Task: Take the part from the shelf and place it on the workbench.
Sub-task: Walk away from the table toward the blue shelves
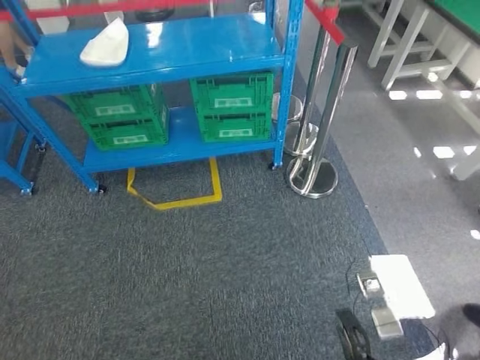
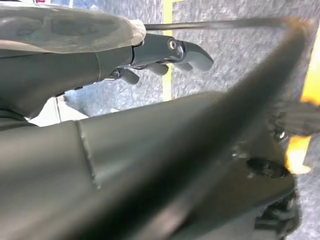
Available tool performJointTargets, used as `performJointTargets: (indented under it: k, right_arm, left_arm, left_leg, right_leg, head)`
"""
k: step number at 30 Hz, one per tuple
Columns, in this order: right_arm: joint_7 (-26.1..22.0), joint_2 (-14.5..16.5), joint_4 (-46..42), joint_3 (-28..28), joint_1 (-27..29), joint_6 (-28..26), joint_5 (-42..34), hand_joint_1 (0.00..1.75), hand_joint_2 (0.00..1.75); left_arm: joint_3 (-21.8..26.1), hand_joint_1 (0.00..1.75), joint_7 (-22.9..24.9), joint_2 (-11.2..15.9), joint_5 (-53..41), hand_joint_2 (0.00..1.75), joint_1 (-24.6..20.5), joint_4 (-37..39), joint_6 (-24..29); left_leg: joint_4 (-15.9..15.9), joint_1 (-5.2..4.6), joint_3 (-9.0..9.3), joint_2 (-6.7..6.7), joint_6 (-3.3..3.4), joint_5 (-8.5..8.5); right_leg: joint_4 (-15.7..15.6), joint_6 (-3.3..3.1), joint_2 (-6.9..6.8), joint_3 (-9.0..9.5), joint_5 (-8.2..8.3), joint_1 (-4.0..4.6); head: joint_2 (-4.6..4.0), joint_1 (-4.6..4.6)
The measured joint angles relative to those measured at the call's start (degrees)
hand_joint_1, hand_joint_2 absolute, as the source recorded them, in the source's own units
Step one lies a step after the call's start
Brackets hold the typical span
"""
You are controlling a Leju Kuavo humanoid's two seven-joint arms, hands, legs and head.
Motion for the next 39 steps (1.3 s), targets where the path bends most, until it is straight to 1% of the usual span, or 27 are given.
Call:
performJointTargets:
  k: [2,3,4,5,7,8,9,10,12,13,14,15,17,18,19,20,23,24,27,28,29,30,32,33,34,37,39]
  right_arm:
    - [-0.01,-0.03,0.01,0.03,-0.20,-0.01,-0.07,0.00,0.00]
    - [0.01,-0.05,0.03,0.03,-0.22,-0.02,-0.09,0.00,0.00]
    - [0.04,-0.08,0.05,0.03,-0.12,-0.03,-0.10,0.00,0.00]
    - [0.07,-0.09,0.08,0.03,0.00,-0.04,-0.11,0.00,0.00]
    - [0.09,-0.09,0.13,0.03,0.20,-0.04,-0.11,0.00,0.00]
    - [0.09,-0.09,0.19,0.03,0.20,-0.04,-0.12,0.00,0.00]
    - [0.08,-0.09,0.25,0.03,0.12,-0.02,-0.13,0.00,0.00]
    - [0.04,-0.09,0.30,0.03,0.05,0.04,-0.15,0.00,0.00]
    - [-0.08,-0.09,0.37,0.03,0.08,0.33,-0.27,0.00,0.00]
    - [-0.15,-0.09,0.38,0.03,0.19,0.49,-0.34,0.00,0.00]
    - [-0.22,-0.09,0.39,0.03,0.26,0.61,-0.38,0.00,0.00]
    - [-0.30,-0.09,0.39,0.02,0.21,0.67,-0.40,0.00,0.00]
    - [-0.36,-0.09,0.39,0.01,0.04,0.68,-0.41,0.00,0.00]
    - [-0.37,-0.09,0.39,0.01,-0.01,0.68,-0.42,0.00,0.00]
    - [-0.37,-0.09,0.39,0.01,-0.02,0.68,-0.42,0.00,0.00]
    - [-0.37,-0.09,0.39,0.01,-0.01,0.68,-0.42,0.00,0.00]
    - [-0.37,-0.09,0.40,0.01,-0.01,0.69,-0.42,0.00,0.00]
    - [-0.37,-0.09,0.40,0.02,-0.01,0.91,-0.42,0.00,0.00]
    - [0.20,-0.07,0.41,0.26,-0.23,2.09,0.10,0.00,0.00]
    - [0.43,-0.07,0.41,0.35,-0.32,2.32,0.33,0.00,0.00]
    - [0.56,-0.07,0.41,0.39,-0.33,2.42,0.42,0.00,0.00]
    - [0.63,-0.08,0.41,0.45,-0.34,2.49,0.49,0.00,0.00]
    - [0.73,-0.09,0.41,0.55,-0.33,2.55,0.55,0.00,0.00]
    - [0.75,-0.09,0.41,0.61,-0.36,2.56,0.56,0.00,0.00]
    - [0.75,-0.09,0.41,0.64,-0.37,2.56,0.56,0.00,0.00]
    - [0.76,-0.09,0.41,0.76,-0.38,2.56,0.56,0.00,0.00]
    - [0.79,-0.09,0.41,0.81,-0.38,2.60,0.58,0.00,0.00]
  left_arm:
    - [0.00,0.00,-0.04,-0.09,0.01,0.00,-0.05,0.00,-0.02]
    - [-0.01,0.00,-0.05,-0.16,0.01,0.00,-0.04,0.00,-0.04]
    - [-0.01,0.00,-0.05,-0.25,0.03,0.00,0.01,0.00,-0.04]
    - [-0.02,0.00,-0.05,-0.32,0.05,0.00,0.11,0.00,-0.04]
    - [-0.03,0.00,-0.05,-0.42,0.08,0.00,0.32,0.01,-0.03]
    - [-0.04,0.00,-0.05,-0.43,0.09,0.00,0.29,0.01,-0.03]
    - [-0.05,0.00,-0.05,-0.41,0.09,0.00,0.18,0.01,-0.03]
    - [-0.06,0.00,-0.08,-0.38,0.09,0.00,0.06,0.01,-0.03]
    - [-0.07,0.00,-0.16,-0.36,0.09,0.00,-0.12,0.00,-0.02]
    - [-0.08,0.00,-0.20,-0.34,0.09,0.00,-0.13,0.00,0.00]
    - [-0.08,0.00,-0.21,-0.33,0.09,0.00,-0.15,0.00,0.02]
    - [-0.09,0.00,-0.22,-0.33,0.09,0.00,-0.20,0.00,0.03]
    - [-0.13,0.00,-0.22,-0.39,0.09,0.00,-0.30,0.00,0.07]
    - [-0.15,0.00,-0.22,-0.41,0.09,0.00,-0.31,0.00,0.12]
    - [-0.18,0.00,-0.22,-0.43,0.09,0.00,-0.28,0.00,0.16]
    - [-0.19,0.00,-0.22,-0.44,0.09,0.00,-0.25,0.00,0.21]
    - [-0.20,0.00,-0.23,-0.45,0.09,0.00,-0.21,0.00,0.28]
    - [-0.21,0.00,-0.25,-0.45,0.09,0.00,-0.17,0.00,0.38]
    - [-0.29,0.00,-0.40,-0.28,0.08,0.00,-0.26,0.00,0.60]
    - [-0.32,0.00,-0.44,-0.22,0.07,0.00,-0.28,0.00,0.60]
    - [-0.33,0.00,-0.46,-0.27,0.05,0.00,-0.22,0.00,0.58]
    - [-0.34,0.00,-0.46,-0.30,0.03,0.00,-0.16,0.00,0.56]
    - [-0.35,0.00,-0.46,-0.37,-0.01,0.00,-0.18,0.00,0.53]
    - [-0.35,0.00,-0.46,-0.37,-0.01,0.00,-0.23,0.00,0.52]
    - [-0.35,0.00,-0.46,-0.37,-0.02,0.00,-0.27,0.00,0.52]
    - [-0.35,0.00,-0.46,-0.38,-0.02,0.00,-0.26,0.00,0.51]
    - [-0.35,0.00,-0.47,-0.38,-0.02,0.00,-0.26,0.00,0.48]
  left_leg:
    - [-0.16,0.05,0.99,0.04,-0.34,-0.68]
    - [-0.15,0.13,1.48,0.02,-0.57,-1.11]
    - [-0.14,0.27,2.10,-0.01,-0.81,-1.60]
    - [-0.11,0.45,2.87,-0.04,-1.12,-2.15]
    - [0.06,0.77,4.31,0.00,-1.92,-3.37]
    - [0.31,0.78,4.68,0.05,-2.33,-3.91]
    - [0.55,0.70,4.66,0.11,-2.71,-4.33]
    - [0.82,0.59,4.54,0.15,-3.05,-4.63]
    - [1.18,0.49,4.36,0.20,-3.49,-4.92]
    - [1.96,0.53,4.20,0.19,-3.67,-5.01]
    - [3.82,0.61,3.28,0.18,-3.86,-5.31]
    - [6.92,0.71,1.56,0.17,-4.09,-6.01]
    - [15.20,0.86,-3.71,0.17,-4.59,-8.80]
    - [18.43,0.92,-6.14,0.17,-4.74,-10.16]
    - [20.48,0.95,-7.81,0.17,-4.82,-11.10]
    - [21.44,0.97,-8.73,0.16,-4.84,-11.53]
    - [21.32,0.97,-9.12,0.16,-4.80,-11.19]
    - [19.16,0.94,-8.75,0.15,-4.58,-9.30]
    - [6.33,0.19,-5.15,-0.10,-2.71,-2.13]
    - [3.95,0.01,-4.20,-0.18,-2.29,-1.24]
    - [3.62,0.10,-3.88,-0.18,-2.86,-0.56]
    - [3.30,0.24,-3.54,-0.20,-3.70,-0.28]
    - [2.81,0.39,-3.00,-0.24,-4.87,-0.05]
    - [2.80,0.38,-2.86,-0.29,-4.76,-0.16]
    - [2.82,0.31,-2.76,-0.31,-4.39,-0.30]
    - [2.88,0.19,-2.65,-0.31,-3.94,-0.57]
    - [2.93,0.10,-2.65,-0.31,-3.74,-0.69]
  right_leg:
    - [7.64,0.33,-0.18,-4.52,-3.03,-0.13]
    - [10.27,0.60,-0.20,-6.55,-3.82,-0.22]
    - [10.98,0.93,-0.23,-7.72,-3.49,-0.33]
    - [9.47,1.35,-0.27,-7.90,-1.73,-0.48]
    - [2.64,2.15,-0.48,-6.51,4.12,-0.98]
    - [-0.67,2.25,-0.66,-5.99,5.94,-1.09]
    - [-2.61,1.79,-0.77,-5.57,6.91,-1.11]
    - [-3.44,1.08,-0.81,-5.59,7.01,-1.03]
    - [-3.54,-0.52,-0.70,-5.27,6.74,-0.90]
    - [-3.67,-0.91,-0.62,-5.03,6.71,-0.92]
    - [-3.82,-1.22,-0.56,-4.58,6.60,-0.97]
    - [-4.00,-1.43,-0.51,-4.18,6.46,-1.03]
    - [-4.19,-1.78,-0.50,-3.57,6.05,-0.97]
    - [-4.21,-1.87,-0.48,-3.28,5.82,-0.93]
    - [-4.21,-1.91,-0.46,-3.04,5.64,-0.88]
    - [-4.21,-1.94,-0.44,-2.87,5.50,-0.85]
    - [-4.22,-1.94,-0.37,-2.68,5.36,-0.82]
    - [-4.23,-1.93,-0.25,-2.32,5.14,-0.76]
    - [-4.44,-1.09,0.32,-1.09,3.71,-0.48]
    - [-4.64,-0.64,0.41,-0.92,3.35,-0.36]
    - [-4.82,-0.73,0.36,-0.75,3.16,-0.25]
    - [-5.05,-1.52,0.30,-0.52,3.04,-0.14]
    - [-5.39,-3.47,0.15,0.08,2.92,-0.01]
    - [-5.58,-4.10,0.10,0.29,2.91,-0.02]
    - [-5.75,-4.11,0.07,0.46,2.90,-0.03]
    - [-6.20,-3.73,0.05,0.81,2.93,-0.09]
    - [-6.48,-2.63,0.04,0.94,2.99,-0.22]
  head:
    - [0.00,0.25]
    - [0.00,0.35]
    - [0.00,0.40]
    - [0.00,0.51]
    - [0.00,0.78]
    - [0.00,0.88]
    - [0.00,0.93]
    - [0.00,0.83]
    - [0.00,0.59]
    - [0.00,0.45]
    - [0.00,0.32]
    - [0.00,0.17]
    - [0.00,-0.09]
    - [0.00,-0.09]
    - [0.00,-0.10]
    - [0.00,-0.10]
    - [0.00,-0.11]
    - [0.00,-0.12]
    - [0.00,-0.33]
    - [0.00,-0.35]
    - [0.00,-0.28]
    - [0.00,-0.17]
    - [0.00,0.01]
    - [0.00,0.13]
    - [0.00,0.22]
    - [0.00,0.50]
    - [0.00,0.56]
